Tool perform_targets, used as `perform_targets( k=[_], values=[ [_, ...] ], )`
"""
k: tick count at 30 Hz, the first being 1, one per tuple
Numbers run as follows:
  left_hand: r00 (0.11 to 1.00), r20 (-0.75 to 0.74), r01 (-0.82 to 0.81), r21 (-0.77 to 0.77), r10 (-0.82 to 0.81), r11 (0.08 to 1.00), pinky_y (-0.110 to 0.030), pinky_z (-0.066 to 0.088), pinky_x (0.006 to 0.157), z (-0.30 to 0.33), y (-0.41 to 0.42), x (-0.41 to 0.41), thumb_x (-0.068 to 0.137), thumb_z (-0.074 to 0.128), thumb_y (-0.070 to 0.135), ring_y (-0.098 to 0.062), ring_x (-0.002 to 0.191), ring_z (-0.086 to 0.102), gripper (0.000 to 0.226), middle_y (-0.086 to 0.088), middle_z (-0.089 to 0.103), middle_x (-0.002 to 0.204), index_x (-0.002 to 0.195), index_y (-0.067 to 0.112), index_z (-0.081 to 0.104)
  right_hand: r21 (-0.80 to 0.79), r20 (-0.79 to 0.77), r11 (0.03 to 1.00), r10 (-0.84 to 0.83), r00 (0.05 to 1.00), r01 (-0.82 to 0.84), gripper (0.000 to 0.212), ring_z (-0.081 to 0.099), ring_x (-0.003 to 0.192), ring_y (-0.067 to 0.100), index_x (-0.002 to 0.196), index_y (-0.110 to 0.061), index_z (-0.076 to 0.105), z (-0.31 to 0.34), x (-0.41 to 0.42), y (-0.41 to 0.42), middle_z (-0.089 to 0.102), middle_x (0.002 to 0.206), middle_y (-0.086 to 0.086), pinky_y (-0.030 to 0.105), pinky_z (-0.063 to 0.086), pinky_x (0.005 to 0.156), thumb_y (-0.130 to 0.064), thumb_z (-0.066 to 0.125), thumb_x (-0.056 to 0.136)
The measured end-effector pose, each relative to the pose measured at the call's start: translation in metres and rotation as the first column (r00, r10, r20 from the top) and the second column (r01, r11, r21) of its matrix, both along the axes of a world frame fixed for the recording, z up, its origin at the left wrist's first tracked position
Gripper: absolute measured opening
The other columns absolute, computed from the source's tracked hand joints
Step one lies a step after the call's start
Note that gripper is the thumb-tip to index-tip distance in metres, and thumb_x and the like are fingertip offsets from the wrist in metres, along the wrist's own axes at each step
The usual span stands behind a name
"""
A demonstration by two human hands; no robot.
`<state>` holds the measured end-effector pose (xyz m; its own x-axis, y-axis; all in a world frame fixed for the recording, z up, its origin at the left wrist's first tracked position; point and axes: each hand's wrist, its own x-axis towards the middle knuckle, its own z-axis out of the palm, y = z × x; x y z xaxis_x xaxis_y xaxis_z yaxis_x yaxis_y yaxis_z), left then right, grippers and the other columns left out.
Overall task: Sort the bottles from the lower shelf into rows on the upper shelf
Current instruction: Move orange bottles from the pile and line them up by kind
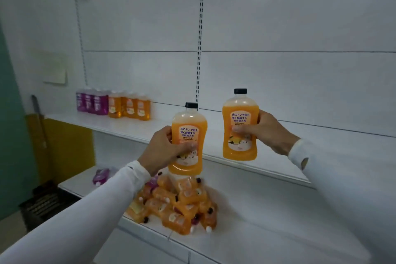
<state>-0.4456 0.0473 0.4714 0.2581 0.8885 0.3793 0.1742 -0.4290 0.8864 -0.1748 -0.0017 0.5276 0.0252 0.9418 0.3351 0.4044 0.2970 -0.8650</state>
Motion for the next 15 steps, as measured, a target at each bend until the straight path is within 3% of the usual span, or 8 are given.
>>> perform_targets(
  k=[6, 15],
  values=[
    [0.998, 0.029, -0.049, 0.022, 0.048, 0.999, -0.021, 0.058, 0.064, 0.010, 0.053, -0.097, 0.071, 0.084, 0.022, -0.009, 0.083, 0.073, 0.042, 0.002, 0.074, 0.096, 0.107, 0.020, 0.063, 0.023, 0.019, 0.999, 0.040, 0.999, -0.041, 0.038, 0.072, 0.090, 0.013, 0.111, -0.024, 0.065, 0.005, -0.092, 0.077, 0.075, 0.099, -0.005, 0.027, 0.057, 0.073, -0.024, 0.081, 0.077],
    [0.998, 0.029, -0.051, -0.013, 0.051, 0.999, -0.030, 0.059, 0.076, 0.005, 0.182, -0.161, 0.071, 0.083, 0.024, -0.012, 0.088, 0.072, 0.042, 0.003, 0.074, 0.100, 0.107, 0.023, 0.062, -0.005, -0.033, 1.000, 0.022, 0.999, -0.022, 0.041, 0.073, 0.089, 0.013, 0.111, -0.023, 0.066, -0.008, -0.165, 0.196, 0.076, 0.097, -0.005, 0.027, 0.057, 0.073, -0.024, 0.084, 0.074]
  ],
)
